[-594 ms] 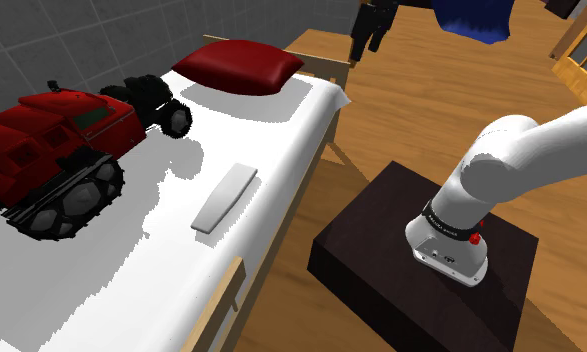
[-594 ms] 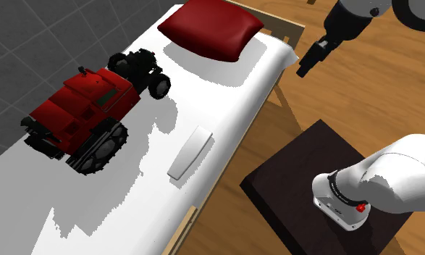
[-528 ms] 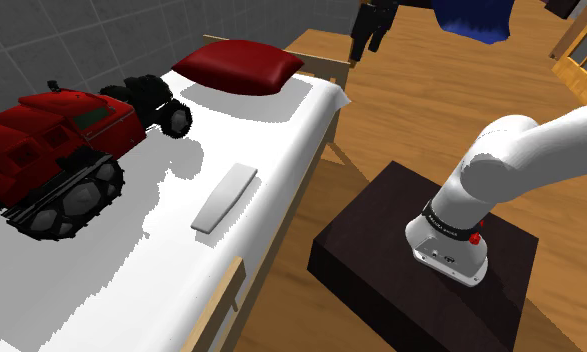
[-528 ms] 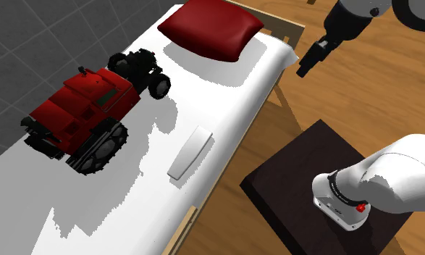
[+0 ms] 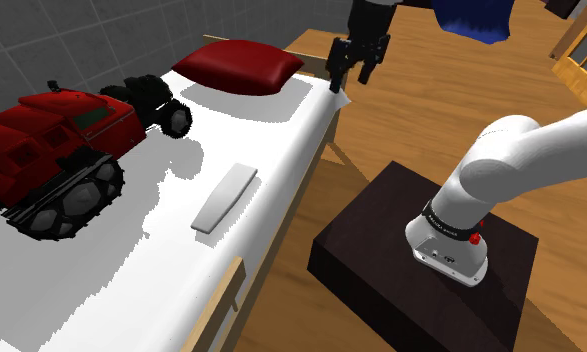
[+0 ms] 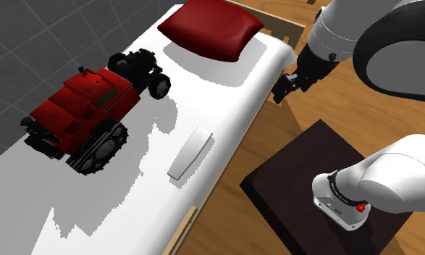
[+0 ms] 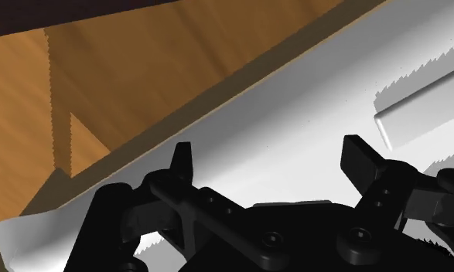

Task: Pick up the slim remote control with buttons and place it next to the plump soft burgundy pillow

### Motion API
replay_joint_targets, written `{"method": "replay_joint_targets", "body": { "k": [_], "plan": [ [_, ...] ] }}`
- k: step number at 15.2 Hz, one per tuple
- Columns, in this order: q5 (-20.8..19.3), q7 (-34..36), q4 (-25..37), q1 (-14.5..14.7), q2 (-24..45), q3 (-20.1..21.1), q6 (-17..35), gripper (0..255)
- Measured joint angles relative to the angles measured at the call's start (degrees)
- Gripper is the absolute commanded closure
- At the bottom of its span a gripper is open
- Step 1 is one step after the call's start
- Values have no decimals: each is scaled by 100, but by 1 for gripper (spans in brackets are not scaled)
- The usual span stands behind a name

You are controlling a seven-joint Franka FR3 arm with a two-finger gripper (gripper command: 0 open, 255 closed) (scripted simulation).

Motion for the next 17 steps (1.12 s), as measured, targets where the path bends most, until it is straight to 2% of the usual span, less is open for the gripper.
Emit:
{"method": "replay_joint_targets", "body": {
  "k": [5, 11, 14, 17],
  "plan": [
    [514, 1520, -123, -77, 159, 915, 346, 0],
    [961, 3385, 81, -378, 837, 2132, 953, 0],
    [1020, 4319, 309, -667, 1311, 2763, 1272, 0],
    [873, 5324, 722, -1113, 1950, 3474, 1552, 0]
  ]
}}
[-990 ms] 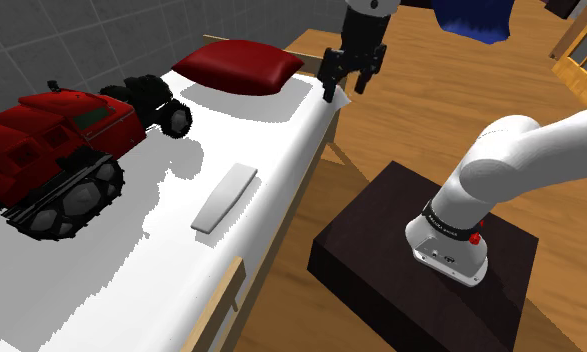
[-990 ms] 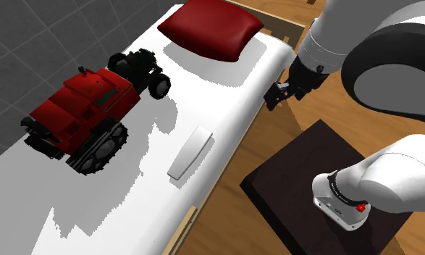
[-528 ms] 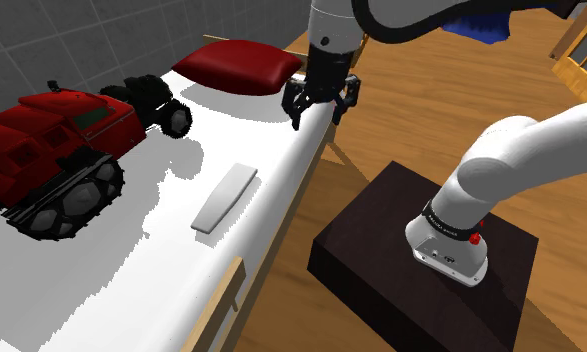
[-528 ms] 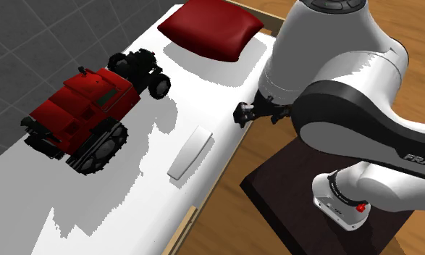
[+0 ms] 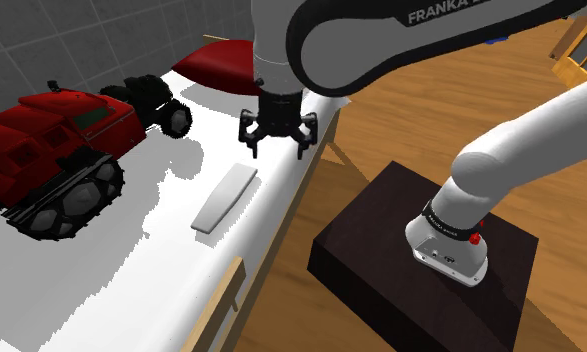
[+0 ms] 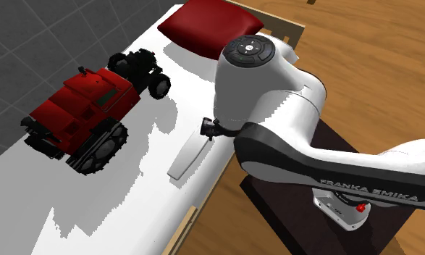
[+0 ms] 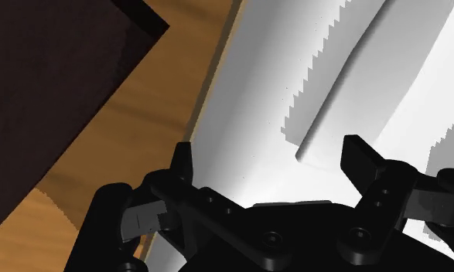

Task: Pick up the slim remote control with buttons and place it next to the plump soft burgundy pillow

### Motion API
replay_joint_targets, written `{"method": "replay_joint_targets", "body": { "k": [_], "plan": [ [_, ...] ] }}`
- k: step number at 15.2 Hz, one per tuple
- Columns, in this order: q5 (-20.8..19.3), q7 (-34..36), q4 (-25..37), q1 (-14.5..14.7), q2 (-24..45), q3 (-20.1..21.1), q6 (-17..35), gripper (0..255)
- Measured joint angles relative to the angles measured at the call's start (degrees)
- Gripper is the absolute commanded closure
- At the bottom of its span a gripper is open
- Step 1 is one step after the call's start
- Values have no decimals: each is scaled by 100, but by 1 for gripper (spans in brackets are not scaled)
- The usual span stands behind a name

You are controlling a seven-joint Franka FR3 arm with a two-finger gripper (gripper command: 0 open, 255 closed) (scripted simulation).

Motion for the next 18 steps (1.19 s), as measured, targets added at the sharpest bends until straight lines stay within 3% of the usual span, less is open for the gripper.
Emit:
{"method": "replay_joint_targets", "body": {
  "k": [4, 6, 7, 8, 9, 11, 14, 18],
  "plan": [
    [-652, 1579, 555, -846, 1140, 1203, 485, 0],
    [-1513, 2703, 868, -1403, 2100, 2004, 720, 0],
    [-2171, 3421, 1065, -1486, 2752, 2259, 733, 0],
    [-2820, 4113, 1259, -1381, 3312, 2283, 676, 0],
    [-3351, 4699, 1463, -1074, 3805, 2086, 648, 0],
    [-3868, 5322, 1768, -556, 4320, 1657, 592, 0],
    [-4174, 5617, 1793, -268, 4604, 1393, 712, 0],
    [-4407, 5781, 1682, -108, 4797, 1206, 930, 0]
  ]
}}
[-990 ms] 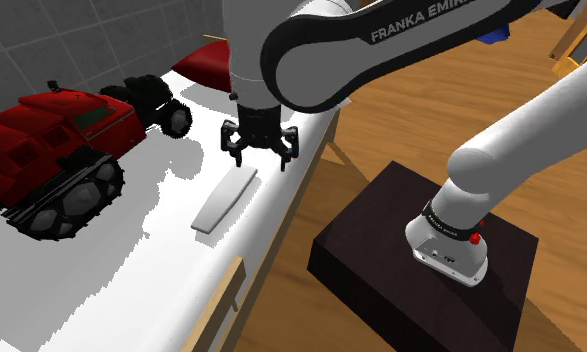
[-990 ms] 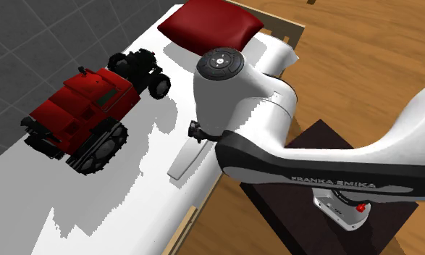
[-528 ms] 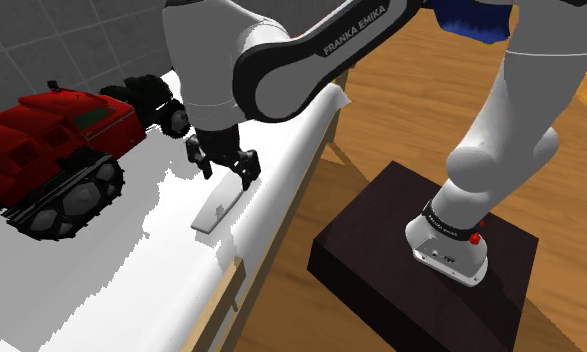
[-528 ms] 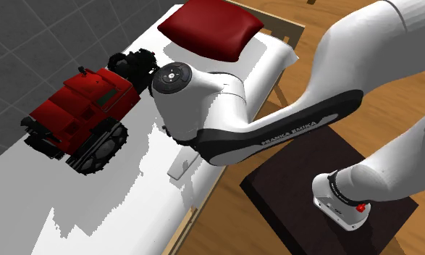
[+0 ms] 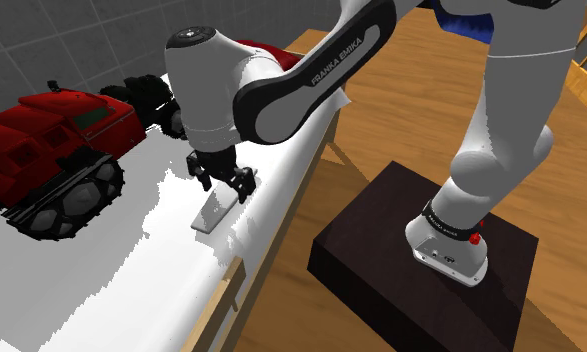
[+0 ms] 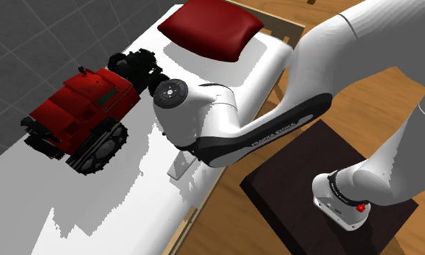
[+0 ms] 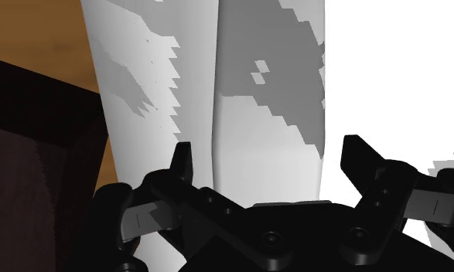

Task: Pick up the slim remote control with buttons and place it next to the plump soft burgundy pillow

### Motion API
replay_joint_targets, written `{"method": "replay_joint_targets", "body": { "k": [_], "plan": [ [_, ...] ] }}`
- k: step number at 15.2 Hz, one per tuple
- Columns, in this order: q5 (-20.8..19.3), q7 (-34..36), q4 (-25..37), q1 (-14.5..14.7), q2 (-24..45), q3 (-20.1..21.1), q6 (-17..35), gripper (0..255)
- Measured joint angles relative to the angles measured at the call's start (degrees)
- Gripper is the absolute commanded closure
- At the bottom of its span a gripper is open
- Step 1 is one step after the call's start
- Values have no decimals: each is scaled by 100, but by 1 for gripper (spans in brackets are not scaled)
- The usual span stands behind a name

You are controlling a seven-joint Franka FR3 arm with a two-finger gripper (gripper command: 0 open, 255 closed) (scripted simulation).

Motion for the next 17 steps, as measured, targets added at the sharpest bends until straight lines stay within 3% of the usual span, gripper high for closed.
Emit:
{"method": "replay_joint_targets", "body": {
  "k": [6, 7, 17],
  "plan": [
    [-67, 49, 6, 64, 64, -56, 34, 0],
    [-67, 49, 6, 64, 65, -56, 34, 255],
    [-67, 50, 6, 64, 64, -56, 33, 255]
  ]
}}
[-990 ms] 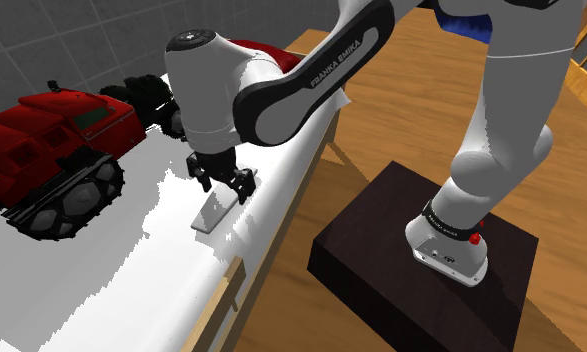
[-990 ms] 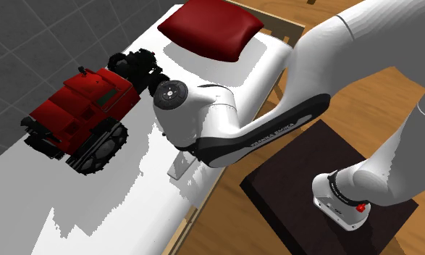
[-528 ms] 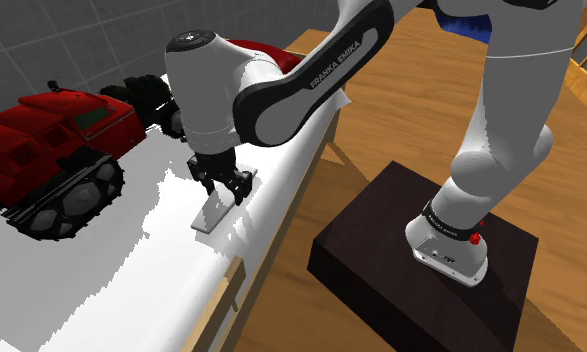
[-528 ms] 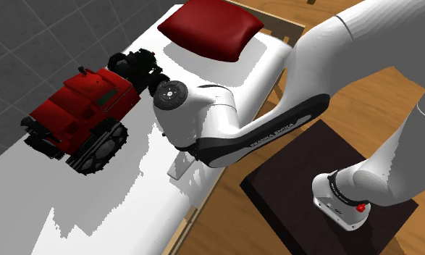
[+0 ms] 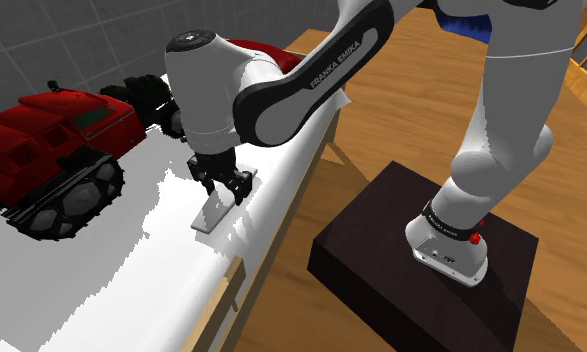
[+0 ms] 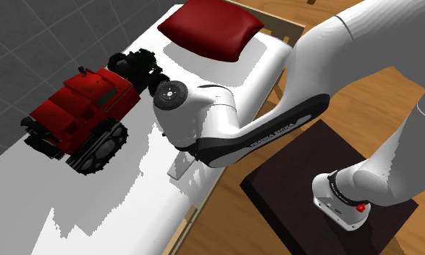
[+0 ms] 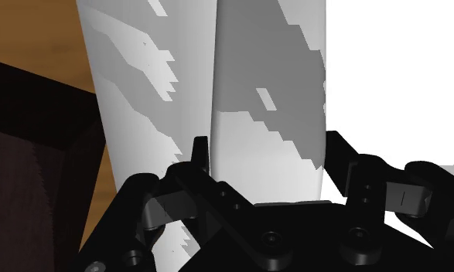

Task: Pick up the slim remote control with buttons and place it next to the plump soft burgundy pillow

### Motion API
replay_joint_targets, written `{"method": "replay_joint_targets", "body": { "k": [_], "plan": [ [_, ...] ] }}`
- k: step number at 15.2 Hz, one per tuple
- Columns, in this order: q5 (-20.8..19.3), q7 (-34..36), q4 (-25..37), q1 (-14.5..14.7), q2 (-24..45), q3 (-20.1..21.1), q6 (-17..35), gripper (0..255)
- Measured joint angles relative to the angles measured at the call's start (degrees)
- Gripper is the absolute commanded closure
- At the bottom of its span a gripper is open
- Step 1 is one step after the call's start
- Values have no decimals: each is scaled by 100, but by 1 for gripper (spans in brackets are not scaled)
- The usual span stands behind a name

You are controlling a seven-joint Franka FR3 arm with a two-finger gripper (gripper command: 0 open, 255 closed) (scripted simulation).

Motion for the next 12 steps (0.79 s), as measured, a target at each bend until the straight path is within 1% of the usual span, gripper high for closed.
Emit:
{"method": "replay_joint_targets", "body": {
  "k": [3, 6, 8, 12],
  "plan": [
    [116, -77, 38, -86, -102, 95, -98, 255],
    [319, -205, 98, -236, -283, 260, -259, 255],
    [386, -237, 199, -248, -326, 309, -381, 255],
    [643, -429, 316, -454, -555, 497, -612, 255]
  ]
}}
